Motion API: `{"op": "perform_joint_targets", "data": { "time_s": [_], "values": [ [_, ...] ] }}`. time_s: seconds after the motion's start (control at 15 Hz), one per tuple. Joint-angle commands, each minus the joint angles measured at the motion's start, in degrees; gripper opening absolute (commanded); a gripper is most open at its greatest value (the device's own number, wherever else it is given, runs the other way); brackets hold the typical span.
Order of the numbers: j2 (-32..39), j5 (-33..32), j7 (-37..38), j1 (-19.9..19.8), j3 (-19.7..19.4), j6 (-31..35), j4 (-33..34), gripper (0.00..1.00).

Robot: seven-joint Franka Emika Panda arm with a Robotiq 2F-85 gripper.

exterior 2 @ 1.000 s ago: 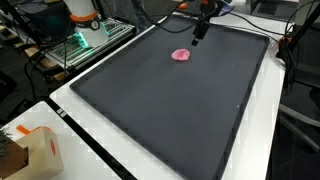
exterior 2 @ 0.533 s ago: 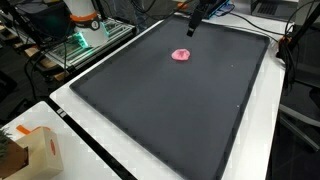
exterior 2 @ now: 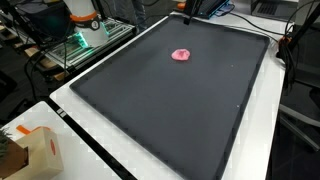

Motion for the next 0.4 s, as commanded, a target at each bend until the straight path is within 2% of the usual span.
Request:
{"op": "perform_joint_targets", "data": {
  "time_s": [0.0,0.33],
  "values": [
    [-0.40,0.02,0.00,0.18,-0.14,-0.09,-0.01,1.00],
    [-0.15,0.01,0.00,0.22,-0.14,-0.09,0.11,1.00]
  ]
}}
